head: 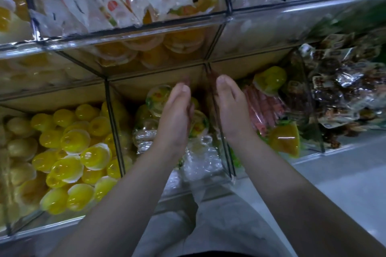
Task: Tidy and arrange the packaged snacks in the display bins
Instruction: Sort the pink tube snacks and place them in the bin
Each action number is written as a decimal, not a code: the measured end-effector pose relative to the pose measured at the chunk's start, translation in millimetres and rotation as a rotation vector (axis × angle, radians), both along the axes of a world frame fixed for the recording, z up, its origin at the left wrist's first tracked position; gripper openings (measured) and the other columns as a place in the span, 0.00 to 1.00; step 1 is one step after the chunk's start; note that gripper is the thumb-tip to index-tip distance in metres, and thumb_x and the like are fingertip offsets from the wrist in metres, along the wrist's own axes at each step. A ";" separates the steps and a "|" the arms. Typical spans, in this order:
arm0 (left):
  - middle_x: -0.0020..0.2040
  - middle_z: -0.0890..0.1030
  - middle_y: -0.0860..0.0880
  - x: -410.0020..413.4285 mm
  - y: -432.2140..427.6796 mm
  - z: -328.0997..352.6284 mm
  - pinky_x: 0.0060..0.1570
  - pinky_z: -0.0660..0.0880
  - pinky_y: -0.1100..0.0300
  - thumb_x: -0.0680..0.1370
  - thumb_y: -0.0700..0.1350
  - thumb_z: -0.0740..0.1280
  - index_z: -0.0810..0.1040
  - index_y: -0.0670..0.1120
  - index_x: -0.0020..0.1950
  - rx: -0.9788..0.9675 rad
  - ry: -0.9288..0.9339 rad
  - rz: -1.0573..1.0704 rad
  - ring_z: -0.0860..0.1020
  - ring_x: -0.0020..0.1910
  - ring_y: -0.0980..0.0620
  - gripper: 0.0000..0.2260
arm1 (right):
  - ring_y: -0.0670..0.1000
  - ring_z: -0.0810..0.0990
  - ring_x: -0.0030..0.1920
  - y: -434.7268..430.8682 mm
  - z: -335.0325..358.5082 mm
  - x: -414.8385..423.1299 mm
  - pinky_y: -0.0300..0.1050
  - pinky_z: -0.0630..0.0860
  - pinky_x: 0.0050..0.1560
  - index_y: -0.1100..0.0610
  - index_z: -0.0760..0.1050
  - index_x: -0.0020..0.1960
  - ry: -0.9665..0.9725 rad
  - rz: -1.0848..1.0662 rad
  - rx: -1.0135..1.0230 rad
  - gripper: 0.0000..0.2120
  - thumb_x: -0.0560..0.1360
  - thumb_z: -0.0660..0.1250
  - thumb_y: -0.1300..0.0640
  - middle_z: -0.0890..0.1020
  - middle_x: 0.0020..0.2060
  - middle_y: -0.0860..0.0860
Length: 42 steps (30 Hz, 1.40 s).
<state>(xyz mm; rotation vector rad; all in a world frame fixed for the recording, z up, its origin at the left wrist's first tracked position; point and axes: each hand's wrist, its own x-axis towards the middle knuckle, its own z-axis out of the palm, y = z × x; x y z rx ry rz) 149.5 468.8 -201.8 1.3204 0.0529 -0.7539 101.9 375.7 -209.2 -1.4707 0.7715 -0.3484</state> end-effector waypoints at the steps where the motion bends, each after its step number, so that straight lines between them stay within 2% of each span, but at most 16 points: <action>1: 0.59 0.75 0.62 -6.7 -5.3 0.8 0.61 0.69 0.66 0.85 0.47 0.53 0.65 0.50 0.73 -0.007 -0.007 -0.019 0.74 0.59 0.64 0.17 | 0.49 0.76 0.64 -5.9 -1.1 -6.4 0.52 0.70 0.68 0.58 0.74 0.65 -0.005 -0.005 0.014 0.32 0.72 0.60 0.36 0.79 0.61 0.51; 4: 0.54 0.74 0.65 -27.5 -22.1 -1.1 0.52 0.70 0.72 0.85 0.46 0.51 0.63 0.53 0.74 -0.025 -0.010 -0.059 0.75 0.50 0.72 0.17 | 0.46 0.74 0.66 -23.5 0.9 -28.8 0.50 0.69 0.70 0.49 0.73 0.64 0.009 -0.012 0.006 0.22 0.75 0.60 0.40 0.77 0.65 0.50; 6: 0.57 0.75 0.64 -40.7 -32.9 -2.7 0.47 0.73 0.74 0.85 0.46 0.51 0.64 0.54 0.73 -0.032 0.007 -0.078 0.77 0.51 0.72 0.16 | 0.44 0.75 0.65 -37.9 -1.1 -42.3 0.46 0.70 0.69 0.49 0.73 0.65 -0.007 -0.024 0.016 0.20 0.77 0.59 0.42 0.78 0.64 0.49; 8: 0.65 0.74 0.60 -52.7 -44.8 -2.0 0.53 0.74 0.71 0.85 0.47 0.52 0.63 0.51 0.75 -0.043 0.029 -0.098 0.75 0.58 0.68 0.18 | 0.42 0.75 0.64 -52.8 -3.7 -55.6 0.40 0.70 0.66 0.52 0.73 0.66 -0.002 -0.028 0.017 0.18 0.80 0.59 0.47 0.78 0.63 0.49; 11: 0.70 0.69 0.57 -70.2 -64.4 -1.9 0.59 0.70 0.67 0.85 0.48 0.51 0.61 0.51 0.77 -0.037 0.036 -0.128 0.71 0.64 0.63 0.19 | 0.41 0.75 0.64 -74.0 -5.0 -72.4 0.40 0.70 0.66 0.49 0.74 0.63 0.011 -0.038 0.014 0.18 0.77 0.58 0.45 0.79 0.62 0.47; 15: 0.75 0.65 0.55 -91.8 -89.1 -3.6 0.73 0.61 0.54 0.84 0.52 0.52 0.62 0.55 0.76 -0.003 0.041 -0.174 0.65 0.72 0.57 0.19 | 0.41 0.76 0.63 -98.5 -7.4 -86.9 0.37 0.71 0.65 0.53 0.75 0.64 0.022 -0.062 -0.009 0.22 0.75 0.57 0.45 0.80 0.61 0.47; 19: 0.74 0.66 0.57 -107.6 -104.9 -6.0 0.75 0.58 0.50 0.82 0.58 0.52 0.63 0.57 0.75 0.028 0.054 -0.211 0.64 0.72 0.57 0.21 | 0.39 0.76 0.61 -120.1 -11.4 -97.9 0.28 0.71 0.57 0.55 0.75 0.65 0.039 -0.071 -0.019 0.17 0.81 0.57 0.50 0.80 0.60 0.46; 22: 0.76 0.63 0.57 -116.0 -115.5 -8.1 0.74 0.56 0.52 0.72 0.67 0.53 0.61 0.58 0.76 0.057 0.077 -0.240 0.60 0.74 0.57 0.33 | 0.40 0.76 0.61 -133.6 -15.5 -106.2 0.34 0.71 0.61 0.51 0.76 0.63 0.091 -0.077 -0.056 0.16 0.81 0.56 0.49 0.80 0.60 0.46; 24: 0.77 0.61 0.57 -122.8 -122.3 -11.7 0.75 0.55 0.50 0.70 0.68 0.53 0.61 0.58 0.76 0.078 0.087 -0.251 0.59 0.74 0.57 0.36 | 0.40 0.76 0.61 -140.3 -17.4 -112.9 0.36 0.71 0.62 0.50 0.76 0.62 0.118 -0.085 -0.056 0.16 0.80 0.56 0.47 0.80 0.60 0.46; 27: 0.77 0.60 0.57 -133.1 -133.3 -18.5 0.74 0.54 0.47 0.77 0.65 0.50 0.61 0.59 0.76 0.105 0.132 -0.263 0.59 0.73 0.57 0.28 | 0.30 0.74 0.52 -151.3 -26.8 -125.9 0.20 0.68 0.46 0.54 0.75 0.65 0.182 -0.094 -0.019 0.15 0.83 0.54 0.54 0.80 0.58 0.46; 29: 0.77 0.60 0.57 -137.4 -139.3 -24.2 0.72 0.52 0.45 0.80 0.63 0.49 0.62 0.60 0.76 0.123 0.163 -0.261 0.57 0.75 0.55 0.25 | 0.30 0.74 0.49 -157.6 -35.2 -134.4 0.18 0.67 0.38 0.55 0.75 0.63 0.226 -0.099 0.036 0.15 0.83 0.53 0.58 0.80 0.59 0.49; 33: 0.78 0.58 0.56 -141.2 -148.1 -34.6 0.74 0.49 0.43 0.83 0.59 0.49 0.63 0.60 0.75 0.131 0.239 -0.220 0.55 0.77 0.53 0.21 | 0.39 0.76 0.48 -162.8 -47.1 -145.1 0.19 0.68 0.34 0.61 0.72 0.66 0.327 -0.049 0.129 0.16 0.82 0.52 0.65 0.78 0.63 0.55; 35: 0.78 0.59 0.55 -141.2 -150.9 -36.9 0.73 0.50 0.44 0.83 0.59 0.50 0.64 0.59 0.75 0.132 0.270 -0.203 0.56 0.76 0.53 0.21 | 0.50 0.78 0.52 -163.8 -52.3 -148.9 0.22 0.71 0.36 0.64 0.70 0.67 0.366 -0.027 0.154 0.17 0.81 0.51 0.69 0.77 0.63 0.58; 39: 0.78 0.60 0.51 -138.2 -155.1 -37.2 0.69 0.58 0.49 0.82 0.58 0.53 0.66 0.56 0.75 0.109 0.353 -0.154 0.60 0.74 0.53 0.22 | 0.48 0.76 0.59 -165.0 -63.4 -152.6 0.40 0.73 0.61 0.53 0.73 0.65 0.459 0.085 0.096 0.22 0.77 0.54 0.69 0.77 0.63 0.52; 40: 0.78 0.60 0.51 -137.3 -155.6 -38.0 0.66 0.60 0.52 0.82 0.57 0.54 0.67 0.55 0.74 0.097 0.374 -0.141 0.64 0.70 0.55 0.21 | 0.49 0.76 0.61 -166.3 -64.6 -153.0 0.45 0.72 0.64 0.51 0.74 0.64 0.477 0.100 0.097 0.22 0.77 0.55 0.68 0.78 0.63 0.51; 42: 0.75 0.64 0.52 -135.6 -155.9 -38.8 0.56 0.67 0.59 0.83 0.53 0.54 0.68 0.53 0.74 0.064 0.411 -0.113 0.72 0.54 0.61 0.20 | 0.50 0.76 0.61 -169.5 -63.6 -152.4 0.47 0.72 0.64 0.50 0.74 0.64 0.505 0.114 0.109 0.20 0.77 0.56 0.66 0.78 0.63 0.50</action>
